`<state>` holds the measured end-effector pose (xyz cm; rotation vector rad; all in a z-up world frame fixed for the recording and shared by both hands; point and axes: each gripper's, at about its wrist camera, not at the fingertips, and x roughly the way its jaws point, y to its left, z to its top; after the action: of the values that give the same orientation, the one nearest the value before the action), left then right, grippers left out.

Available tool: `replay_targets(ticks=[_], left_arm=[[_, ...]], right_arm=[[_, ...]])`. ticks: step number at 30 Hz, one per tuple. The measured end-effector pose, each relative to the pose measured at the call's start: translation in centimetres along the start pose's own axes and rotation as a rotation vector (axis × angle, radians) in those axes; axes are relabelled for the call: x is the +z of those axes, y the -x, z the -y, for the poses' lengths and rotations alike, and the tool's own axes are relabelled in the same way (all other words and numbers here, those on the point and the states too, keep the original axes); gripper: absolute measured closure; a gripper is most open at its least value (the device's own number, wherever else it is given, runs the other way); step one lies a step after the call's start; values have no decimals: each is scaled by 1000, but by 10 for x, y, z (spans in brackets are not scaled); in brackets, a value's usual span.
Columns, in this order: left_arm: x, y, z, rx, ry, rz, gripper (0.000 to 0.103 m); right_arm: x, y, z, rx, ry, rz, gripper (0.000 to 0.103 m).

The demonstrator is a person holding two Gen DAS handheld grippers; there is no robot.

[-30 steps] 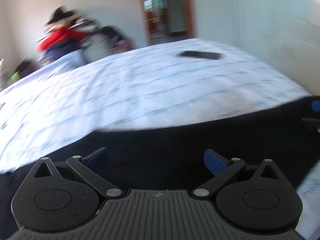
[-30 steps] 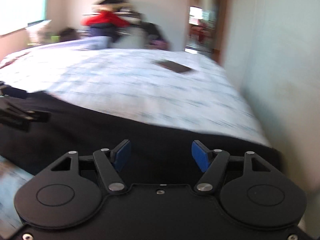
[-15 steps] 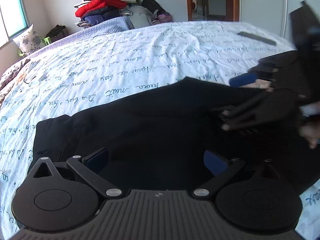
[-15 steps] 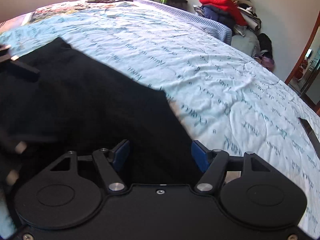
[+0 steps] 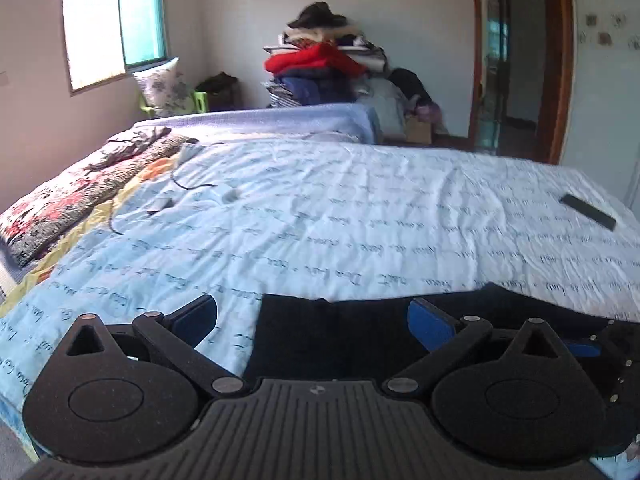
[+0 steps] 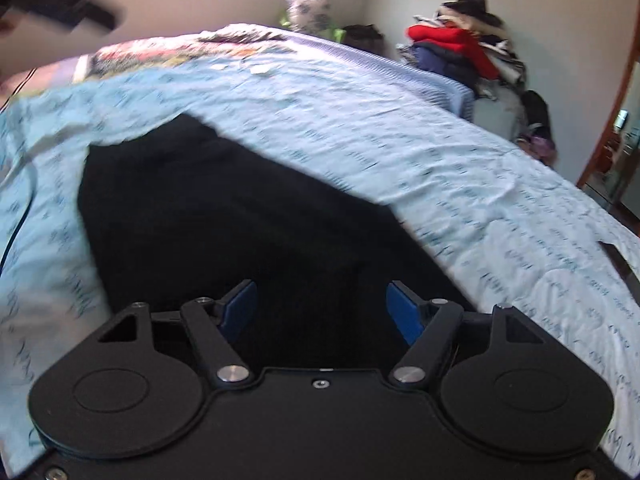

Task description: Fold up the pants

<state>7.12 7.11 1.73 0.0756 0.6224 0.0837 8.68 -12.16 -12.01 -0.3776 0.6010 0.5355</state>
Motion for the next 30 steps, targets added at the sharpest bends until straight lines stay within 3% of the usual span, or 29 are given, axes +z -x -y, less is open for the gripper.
replay_targets(ticks=[3, 4, 6, 8, 11, 13, 15, 17, 20, 22, 24, 26, 30], left_arm=[[-15, -45, 47, -234, -31, -86, 1], [-22, -61, 61, -270, -16, -138, 1], [-39, -87, 90, -298, 13, -196, 2], [-51, -97, 118, -296, -25, -200, 2], [-68, -101, 155, -284, -149, -178, 1], [-77, -98, 177, -264, -262, -176, 1], [-81, -86, 193, -266, -313, -140, 2], [-80, -71, 206, -341, -337, -119, 1], [-77, -49, 233, -421, -329, -34, 1], [-78, -49, 255, -421, -336, 6, 1], [-84, -58, 277, -408, -365, -28, 1], [-95, -69, 294, -423, -409, -106, 3], [-100, -53, 294, -479, -392, -51, 1]], right_arm=[[-13, 3, -7, -15, -15, -26, 31], [-18, 10, -6, 2, -34, -35, 31], [-29, 29, -1, 19, -50, -34, 31], [-40, 48, 11, -43, -104, -23, 31], [-65, 67, 45, -169, -264, -20, 25], [-89, 71, 61, -194, -335, -95, 26], [-108, 92, 62, -198, -359, -41, 26], [-124, 119, 67, -252, -449, 15, 26], [-156, 161, 88, -439, -634, 95, 26], [-184, 188, 109, -578, -786, 126, 25], [-211, 211, 129, -674, -921, 128, 25], [-234, 228, 144, -718, -1024, 126, 25], [-273, 245, 163, -712, -1200, 166, 26]])
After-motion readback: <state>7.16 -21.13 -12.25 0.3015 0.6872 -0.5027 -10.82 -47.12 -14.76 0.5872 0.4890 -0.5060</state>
